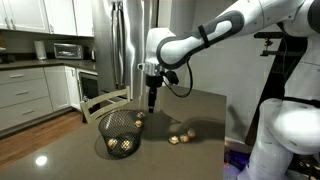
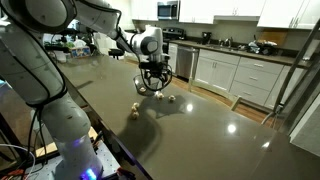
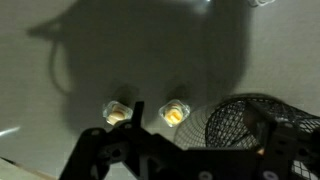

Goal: Pick up the all candy from the table and put them in the black basket.

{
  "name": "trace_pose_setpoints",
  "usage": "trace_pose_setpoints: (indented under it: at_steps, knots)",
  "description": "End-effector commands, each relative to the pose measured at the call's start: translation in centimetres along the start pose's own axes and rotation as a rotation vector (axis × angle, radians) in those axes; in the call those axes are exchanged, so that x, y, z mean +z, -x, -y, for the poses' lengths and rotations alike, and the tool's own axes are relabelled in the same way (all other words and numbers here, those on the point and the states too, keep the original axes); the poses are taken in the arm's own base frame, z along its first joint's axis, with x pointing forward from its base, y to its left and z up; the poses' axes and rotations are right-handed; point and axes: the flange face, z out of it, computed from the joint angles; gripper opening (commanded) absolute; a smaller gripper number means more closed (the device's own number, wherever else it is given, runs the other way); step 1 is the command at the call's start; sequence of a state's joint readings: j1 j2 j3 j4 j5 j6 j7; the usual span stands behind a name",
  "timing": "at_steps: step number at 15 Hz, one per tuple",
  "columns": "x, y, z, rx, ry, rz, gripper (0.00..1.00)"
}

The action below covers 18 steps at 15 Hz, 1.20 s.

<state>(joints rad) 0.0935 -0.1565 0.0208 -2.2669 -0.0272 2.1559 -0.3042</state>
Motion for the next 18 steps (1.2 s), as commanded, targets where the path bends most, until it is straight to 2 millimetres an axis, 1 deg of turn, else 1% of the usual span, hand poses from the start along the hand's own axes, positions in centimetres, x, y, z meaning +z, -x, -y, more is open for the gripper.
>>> trace_pose_setpoints:
  at_steps: [1, 3, 5, 10, 13, 18]
  knots:
    - [2.6, -1.7, -0.7, 0.008, -0.005, 0.037, 1.00]
    - [3.6, -2.8, -0.7, 0.005, -0.006, 0.044, 1.00]
    - [4.1, -3.9, -0.8, 0.007, 0.003, 0.050, 1.00]
    - [4.2, -5.9, -2.1, 0.020, 0.082, 0.033, 1.00]
    - [4.2, -6.5, -3.0, 0.041, 0.134, 0.029, 1.00]
    - [4.8, -6.6, -4.4, 0.094, 0.083, 0.062, 1.00]
